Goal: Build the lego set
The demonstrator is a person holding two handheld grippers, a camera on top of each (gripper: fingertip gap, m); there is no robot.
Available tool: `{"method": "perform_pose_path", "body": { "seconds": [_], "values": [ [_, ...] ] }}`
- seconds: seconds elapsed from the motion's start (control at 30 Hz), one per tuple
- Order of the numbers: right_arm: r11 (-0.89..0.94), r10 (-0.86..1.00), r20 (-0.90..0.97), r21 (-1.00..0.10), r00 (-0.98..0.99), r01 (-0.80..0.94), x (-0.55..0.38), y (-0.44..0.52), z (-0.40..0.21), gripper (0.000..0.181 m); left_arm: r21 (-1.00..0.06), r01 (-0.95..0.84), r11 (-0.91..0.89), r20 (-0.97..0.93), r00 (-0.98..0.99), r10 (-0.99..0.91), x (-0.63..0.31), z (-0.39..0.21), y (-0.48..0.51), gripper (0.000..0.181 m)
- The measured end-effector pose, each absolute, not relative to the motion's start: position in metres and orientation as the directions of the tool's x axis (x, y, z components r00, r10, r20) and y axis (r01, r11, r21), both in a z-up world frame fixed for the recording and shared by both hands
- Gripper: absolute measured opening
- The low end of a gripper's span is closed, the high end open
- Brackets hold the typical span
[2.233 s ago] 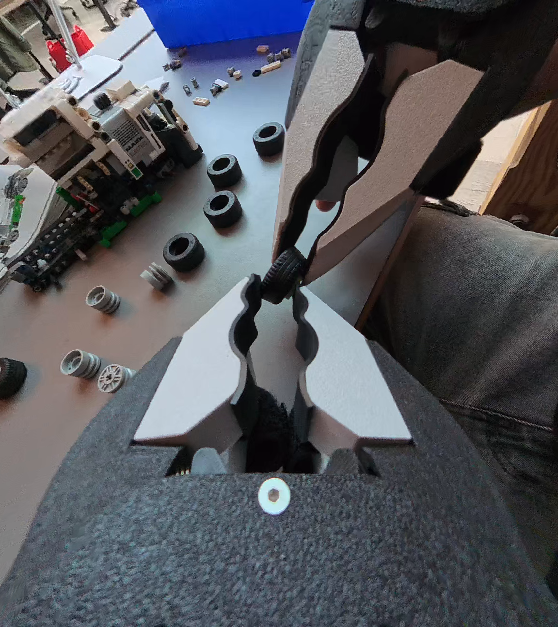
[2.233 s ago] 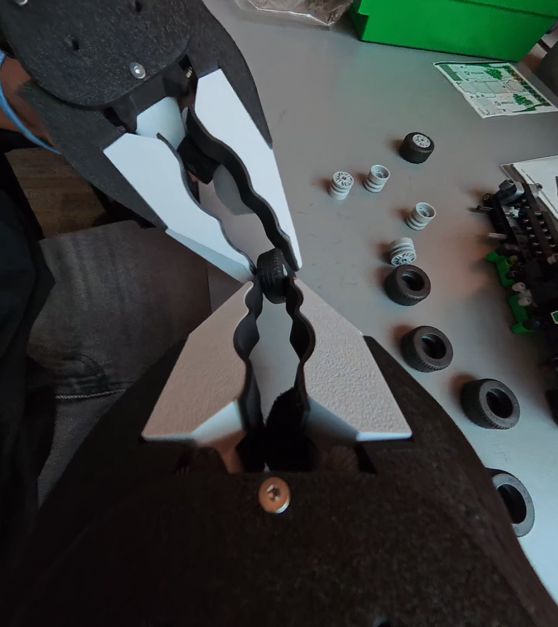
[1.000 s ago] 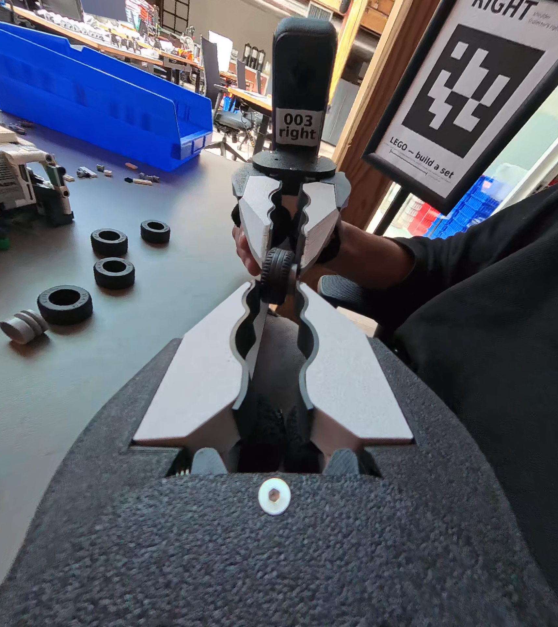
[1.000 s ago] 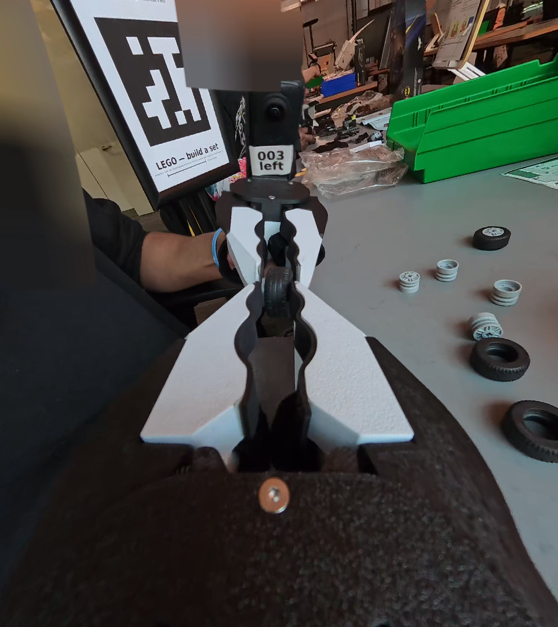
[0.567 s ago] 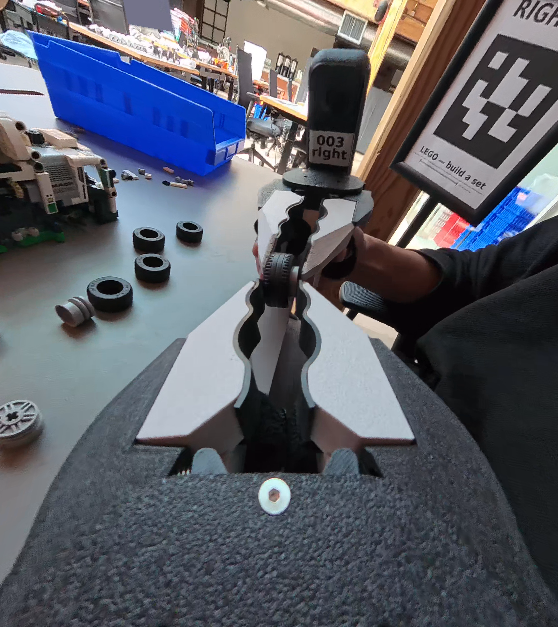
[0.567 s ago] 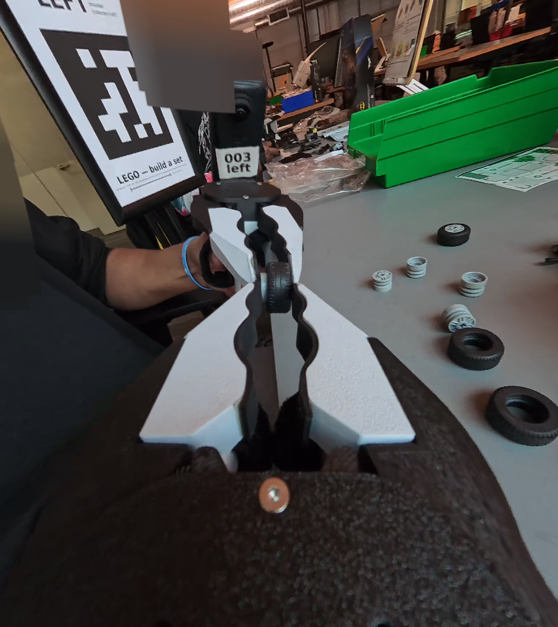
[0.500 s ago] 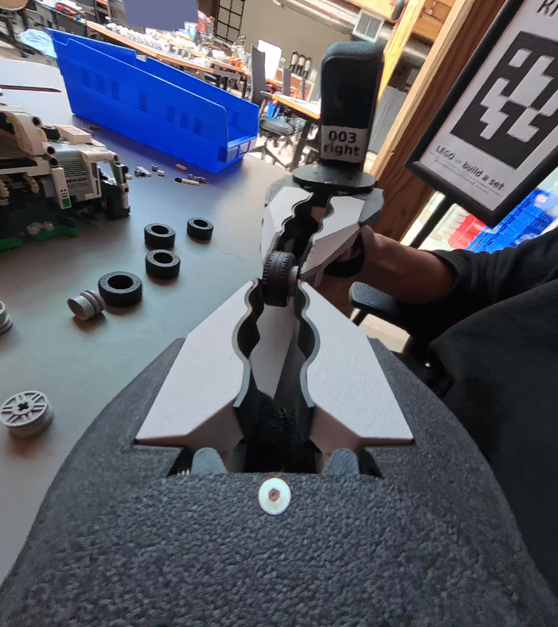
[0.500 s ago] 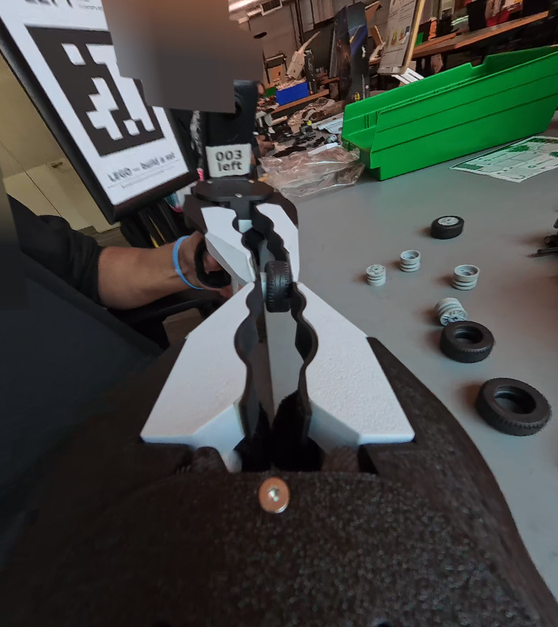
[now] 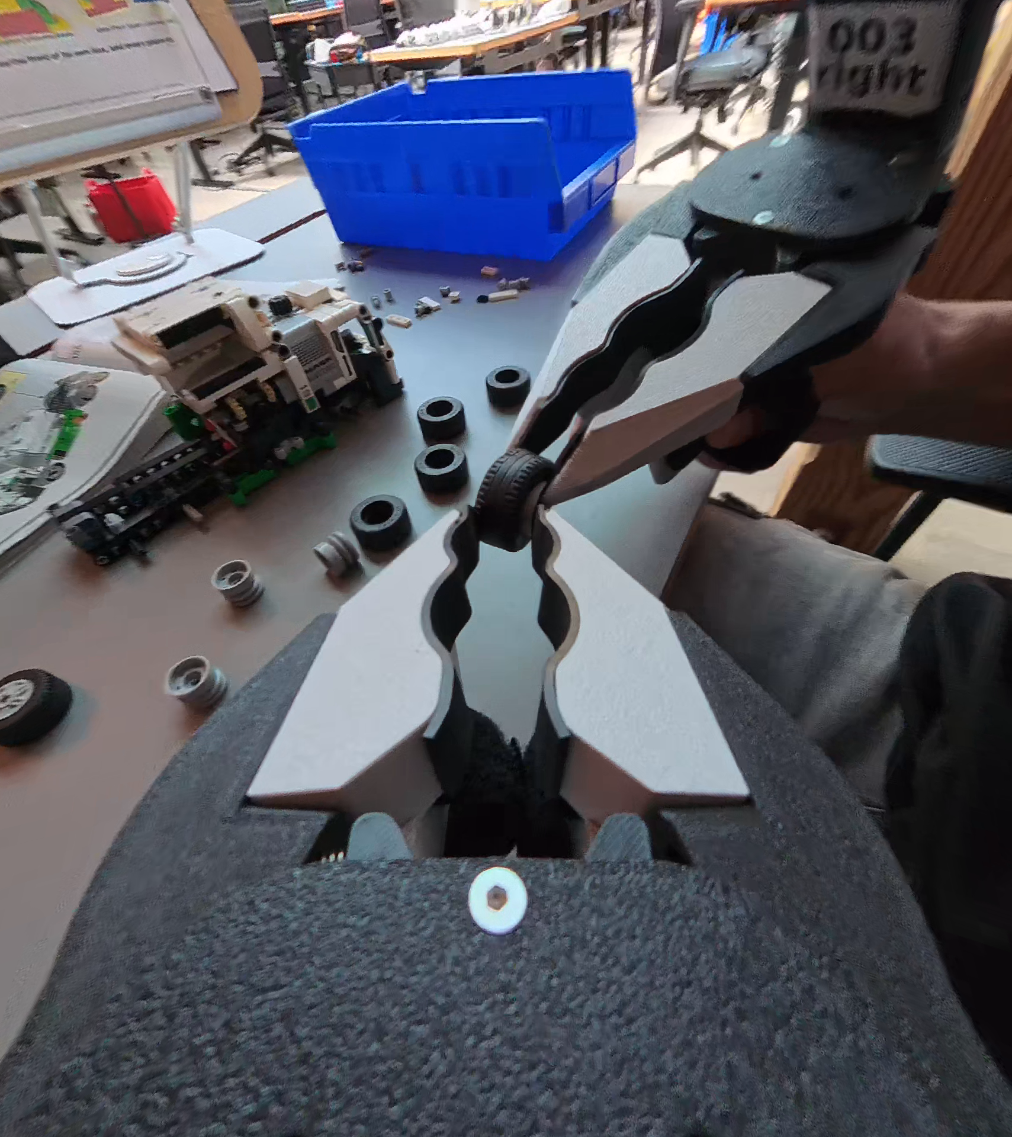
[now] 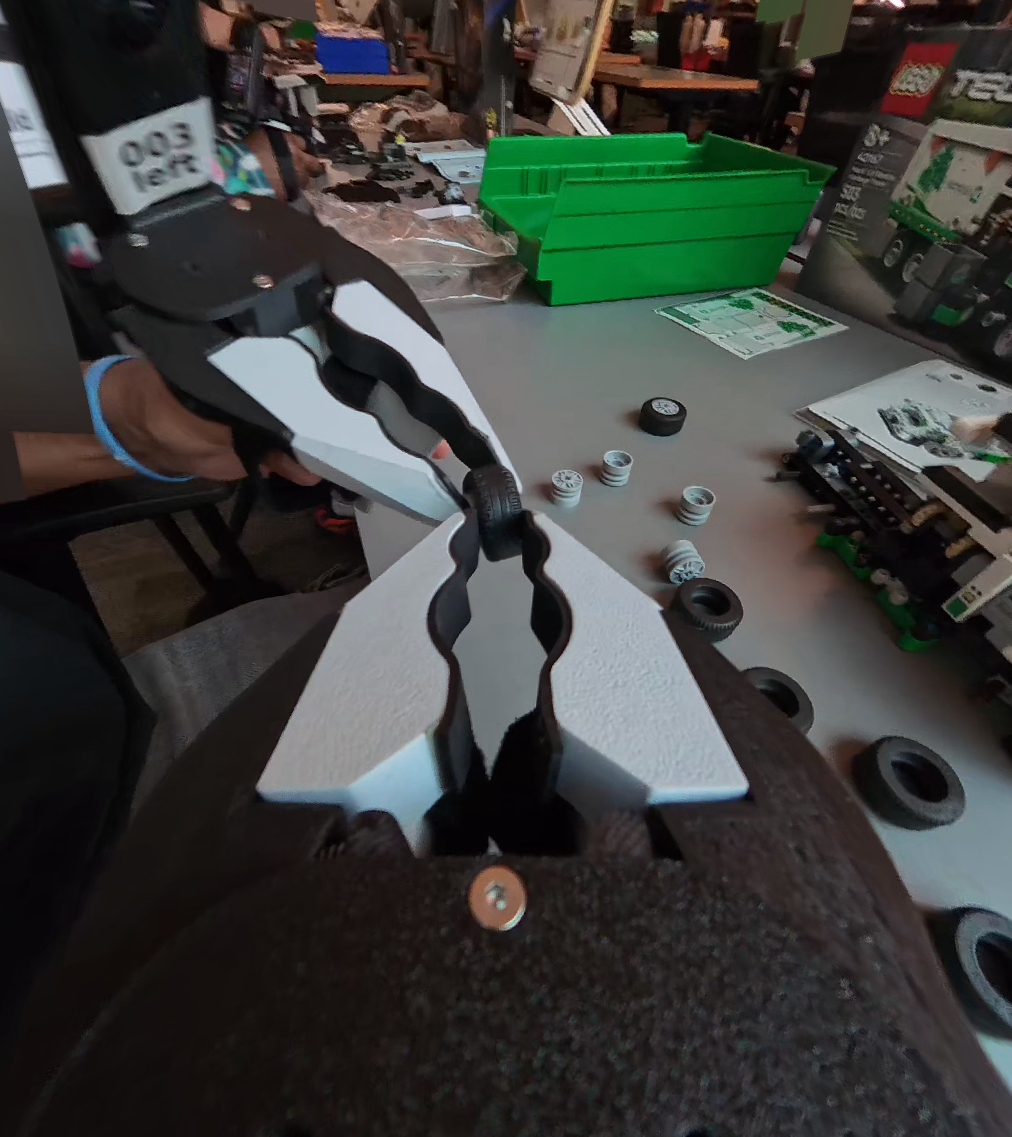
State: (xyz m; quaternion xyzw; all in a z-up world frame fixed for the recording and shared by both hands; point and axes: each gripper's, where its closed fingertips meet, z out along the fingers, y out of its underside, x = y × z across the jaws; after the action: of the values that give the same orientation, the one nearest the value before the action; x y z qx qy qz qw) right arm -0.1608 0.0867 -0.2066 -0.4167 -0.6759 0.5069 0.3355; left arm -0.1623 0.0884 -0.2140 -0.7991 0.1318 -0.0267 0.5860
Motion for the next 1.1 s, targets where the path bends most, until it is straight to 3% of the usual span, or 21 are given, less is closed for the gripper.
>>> {"method": "perform_pose_path", "body": {
  "seconds": [0.1,0.23,0.37,0.5,0.7,0.9,1.0,1.1],
  "values": [
    [0.135,0.84,0.017,-0.974,-0.542,0.18,-0.154,0.081,-0.207,0.015,-0.956,-0.095,-0.276,0.009,0.936,-0.352,-0.154,-0.213,0.084,0.017],
    [-0.031,0.729,-0.075,-0.997,-0.68,0.076,-0.135,0.06,-0.182,0.015,-0.977,0.016,-0.214,0.128,0.843,-0.523,-0.127,-0.195,0.073,0.017],
    [-0.069,0.71,-0.152,-0.987,-0.688,0.147,-0.135,0.061,-0.183,0.014,-0.979,0.042,-0.2,0.148,0.822,-0.55,-0.123,-0.195,0.071,0.02],
    [-0.181,0.671,-0.208,-0.977,-0.712,0.115,-0.132,0.057,-0.172,0.014,-0.969,0.137,-0.204,0.233,0.774,-0.589,-0.12,-0.188,0.068,0.031],
    [-0.319,0.666,-0.238,-0.948,-0.707,0.019,-0.135,0.061,-0.16,0.014,-0.967,0.151,-0.207,0.245,0.786,-0.568,-0.121,-0.188,0.071,0.031],
    [-0.214,0.739,-0.22,-0.973,-0.637,0.087,-0.143,0.066,-0.178,0.015,-0.958,0.206,-0.201,0.284,0.787,-0.547,-0.132,-0.182,0.071,0.017],
    [-0.06,0.777,-0.165,-0.98,-0.607,0.19,-0.145,0.069,-0.197,0.016,-0.957,0.082,-0.277,0.219,0.83,-0.513,-0.135,-0.203,0.073,0.016],
    [0.231,0.798,0.036,-0.94,-0.602,0.251,-0.145,0.073,-0.217,0.024,-0.935,-0.114,-0.337,0.06,0.884,-0.464,-0.143,-0.223,0.074,0.017]
  ]
}}
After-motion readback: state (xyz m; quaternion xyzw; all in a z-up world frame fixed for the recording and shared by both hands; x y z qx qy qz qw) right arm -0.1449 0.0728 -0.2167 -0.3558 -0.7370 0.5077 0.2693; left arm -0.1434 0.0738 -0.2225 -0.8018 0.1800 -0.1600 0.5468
